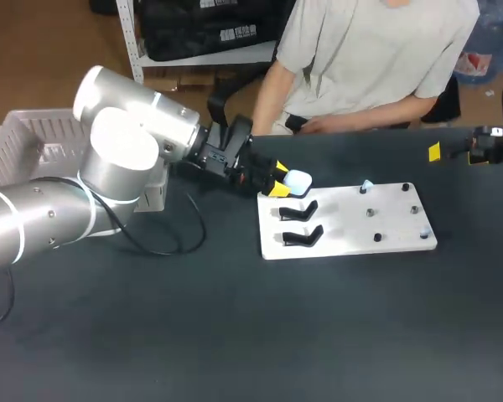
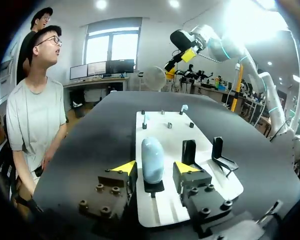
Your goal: Pick up each earbud case from the left stands, insert the matching earbuds, close the lid, and place the case in the box.
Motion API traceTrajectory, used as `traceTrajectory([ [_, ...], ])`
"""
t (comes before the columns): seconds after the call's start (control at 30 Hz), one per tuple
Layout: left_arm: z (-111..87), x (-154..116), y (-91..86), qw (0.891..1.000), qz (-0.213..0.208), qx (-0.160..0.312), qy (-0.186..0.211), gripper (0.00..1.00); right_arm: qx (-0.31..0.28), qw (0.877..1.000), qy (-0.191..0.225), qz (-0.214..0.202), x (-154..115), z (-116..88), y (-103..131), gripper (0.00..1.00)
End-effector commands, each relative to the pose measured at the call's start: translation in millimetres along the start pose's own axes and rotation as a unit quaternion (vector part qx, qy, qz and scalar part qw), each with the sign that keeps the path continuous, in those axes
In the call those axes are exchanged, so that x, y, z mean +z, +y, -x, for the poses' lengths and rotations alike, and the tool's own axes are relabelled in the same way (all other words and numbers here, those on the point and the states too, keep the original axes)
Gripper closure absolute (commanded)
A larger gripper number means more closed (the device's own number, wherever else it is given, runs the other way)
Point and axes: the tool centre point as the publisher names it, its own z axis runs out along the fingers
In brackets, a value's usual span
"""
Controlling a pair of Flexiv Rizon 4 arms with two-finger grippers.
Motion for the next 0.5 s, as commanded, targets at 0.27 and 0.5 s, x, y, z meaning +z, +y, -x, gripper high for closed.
traceTrajectory([
  [0.27, -1.7, 5.6, 5.8, 1.0, -0.004, 0.0, 0.001, 0.56, 0.0, 1.0, 0.0, 0.001, -0.3, -0.2, -0.6, 0.0],
  [0.5, -1.6, 8.3, 1.9, 1.0, -0.001, -0.002, -0.001, 0.58, 0.0, 1.0, 0.0, 0.001, -0.3, -0.2, -0.6, 0.0],
])
